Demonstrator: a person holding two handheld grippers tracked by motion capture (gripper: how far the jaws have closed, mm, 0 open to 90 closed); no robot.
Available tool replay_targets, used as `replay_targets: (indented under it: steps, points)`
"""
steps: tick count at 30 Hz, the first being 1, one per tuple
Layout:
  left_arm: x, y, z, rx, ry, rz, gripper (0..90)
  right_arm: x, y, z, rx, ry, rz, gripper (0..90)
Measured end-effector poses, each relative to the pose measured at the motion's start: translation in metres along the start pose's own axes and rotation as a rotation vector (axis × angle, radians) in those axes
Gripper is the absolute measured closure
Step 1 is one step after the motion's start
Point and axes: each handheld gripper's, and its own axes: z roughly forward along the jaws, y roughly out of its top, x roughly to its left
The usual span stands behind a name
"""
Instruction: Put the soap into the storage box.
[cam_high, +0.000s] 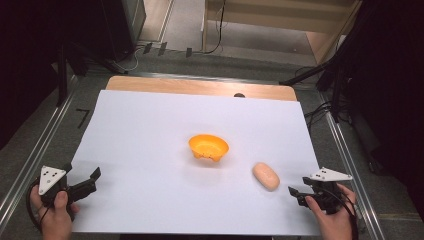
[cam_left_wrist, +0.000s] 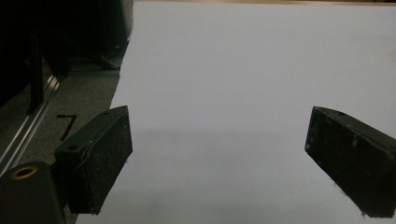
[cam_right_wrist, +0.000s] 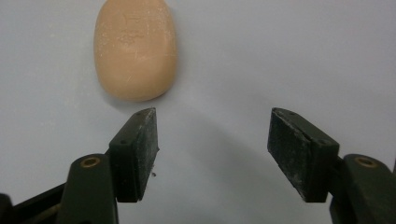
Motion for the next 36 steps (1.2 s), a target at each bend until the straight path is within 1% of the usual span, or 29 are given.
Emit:
replay_targets:
  steps: [2, 5, 6, 8, 10, 14, 17, 18, 19, 20, 23, 24, 26, 29, 32, 35, 36]
  points:
    - [0.0, 0.0, 0.0, 0.0, -0.002, 0.002, 8.1, 0.0, 0.004, 0.003, 0.032, 0.013, -0.003, 32.3]
    - [0.0, 0.0, 0.0, 0.0, -0.003, 0.001, 8.1, 0.001, 0.007, 0.004, 0.048, 0.013, 0.003, 31.3]
    - [0.001, 0.0, 0.0, -0.001, -0.003, -0.002, 8.1, 0.001, 0.01, 0.005, 0.062, 0.031, 0.008, 30.2]
    - [0.001, 0.0, 0.0, -0.005, -0.006, -0.011, 8.1, 0.002, 0.014, 0.005, 0.077, 0.034, -0.004, 29.5]
    - [0.002, 0.0, 0.0, -0.004, -0.009, -0.016, 8.1, 0.003, 0.017, 0.006, 0.093, 0.039, -0.002, 27.4]
    - [0.001, 0.0, 0.0, -0.005, -0.008, -0.011, 8.1, 0.006, 0.024, 0.009, 0.12, 0.047, -0.013, 24.6]
    - [0.001, 0.0, 0.0, -0.003, -0.008, -0.008, 8.1, 0.009, 0.029, 0.013, 0.153, 0.074, -0.026, 23.7]
    - [0.001, 0.0, 0.0, -0.003, -0.008, -0.008, 8.1, 0.009, 0.029, 0.013, 0.153, 0.074, -0.026, 23.7]
    - [0.001, 0.0, 0.0, -0.004, -0.008, -0.009, 8.1, 0.011, 0.033, 0.017, 0.182, 0.085, -0.035, 22.9]
    - [0.001, 0.0, 0.0, -0.003, -0.009, -0.008, 8.1, 0.011, 0.033, 0.017, 0.182, 0.085, -0.035, 22.9]
    - [0.001, 0.0, 0.0, -0.001, -0.01, -0.008, 8.1, 0.017, 0.04, 0.021, 0.21, 0.091, -0.047, 22.0]
    - [0.001, 0.0, 0.0, 0.001, -0.01, -0.007, 8.1, 0.02, 0.044, 0.023, 0.214, 0.094, -0.056, 20.6]
    - [0.001, 0.0, 0.0, 0.0, -0.01, -0.007, 8.1, 0.022, 0.049, 0.026, 0.224, 0.091, -0.058, 19.2]
    - [0.001, 0.0, 0.0, -0.004, -0.01, -0.01, 8.1, 0.025, 0.053, 0.029, 0.234, 0.094, -0.066, 18.5]
    - [0.001, 0.0, 0.0, -0.001, -0.012, -0.009, 8.1, 0.03, 0.06, 0.036, 0.263, 0.098, -0.08, 15.0]
    - [0.002, 0.0, 0.0, -0.001, -0.013, -0.008, 8.1, 0.034, 0.064, 0.039, 0.277, 0.104, -0.089, 14.5]
    - [0.002, 0.0, 0.0, -0.001, -0.013, -0.01, 8.1, 0.037, 0.068, 0.043, 0.29, 0.102, -0.1, 14.3]
